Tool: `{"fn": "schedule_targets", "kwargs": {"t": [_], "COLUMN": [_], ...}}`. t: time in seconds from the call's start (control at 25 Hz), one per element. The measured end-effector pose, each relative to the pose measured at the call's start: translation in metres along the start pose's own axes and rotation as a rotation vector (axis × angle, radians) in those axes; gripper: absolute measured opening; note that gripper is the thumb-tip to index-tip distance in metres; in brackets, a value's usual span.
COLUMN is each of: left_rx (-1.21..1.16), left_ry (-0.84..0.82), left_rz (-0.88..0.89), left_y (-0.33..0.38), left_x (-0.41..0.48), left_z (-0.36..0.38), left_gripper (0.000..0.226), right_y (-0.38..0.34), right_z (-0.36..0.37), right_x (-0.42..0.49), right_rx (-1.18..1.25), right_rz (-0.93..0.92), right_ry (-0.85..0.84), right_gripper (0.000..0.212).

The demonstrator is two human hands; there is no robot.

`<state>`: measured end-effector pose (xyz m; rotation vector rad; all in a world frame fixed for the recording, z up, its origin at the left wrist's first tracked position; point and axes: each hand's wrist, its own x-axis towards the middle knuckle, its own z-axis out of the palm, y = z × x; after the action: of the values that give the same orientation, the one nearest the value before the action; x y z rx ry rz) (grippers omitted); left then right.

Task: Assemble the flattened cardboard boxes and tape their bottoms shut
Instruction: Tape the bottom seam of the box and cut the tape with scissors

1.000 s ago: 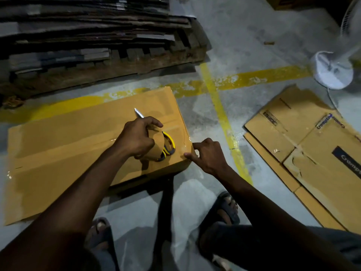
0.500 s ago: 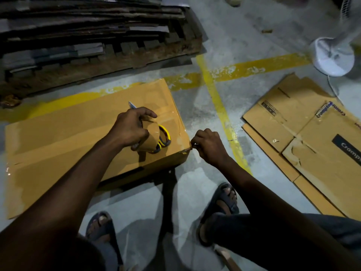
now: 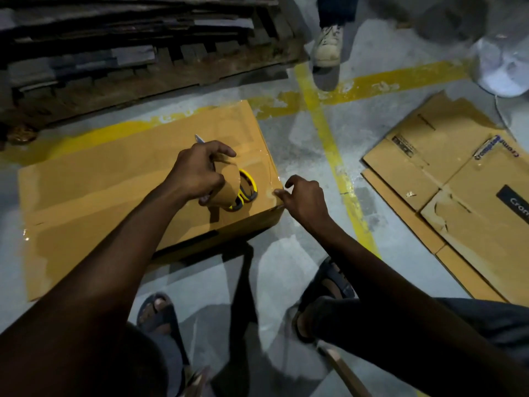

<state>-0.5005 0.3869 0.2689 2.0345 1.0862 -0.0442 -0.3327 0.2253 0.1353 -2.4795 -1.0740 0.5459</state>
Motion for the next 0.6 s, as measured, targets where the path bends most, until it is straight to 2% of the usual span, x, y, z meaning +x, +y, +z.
{"fn": "schedule_targets", "kwargs": {"t": [0.08,0.16,0.24,0.44,0.6], "left_rx": [-0.009,-0.006,-0.013,-0.061,-0.049], "left_ry": [0.008,0.024,0.036,0.045,0.028], "left_rz": [-0.006,-0.003,-0.003,-0.005,0.002], "left_y": [0.001,0.004,0.004,-0.004,-0.007], "left_x": [-0.002,-0.004,-0.006,-0.006,-0.004], "left_z": [-0.004,-0.008,-0.012,-0.017,-0.017], "left_gripper": [0.059,0.057,0.056,0.057,0.058], "right_y": [-0.004,-0.003,-0.003,-0.014,-0.02], "right_z": [-0.003,-0.008,-0.006,-0.005,-0.015], "right_x": [0.0,0.003,0.006,0.004,0.008], "right_rx": [-0.064,-0.034,0.042,-0.107,-0.031], "right_rz": [0.069,0.135,0.111,-0.002,0.015], "right_ry": [-0.006,-0.098,-0.173,-0.082,-0.048], "right_gripper": [0.06,0.068,0.06,0.04,0.039]}}
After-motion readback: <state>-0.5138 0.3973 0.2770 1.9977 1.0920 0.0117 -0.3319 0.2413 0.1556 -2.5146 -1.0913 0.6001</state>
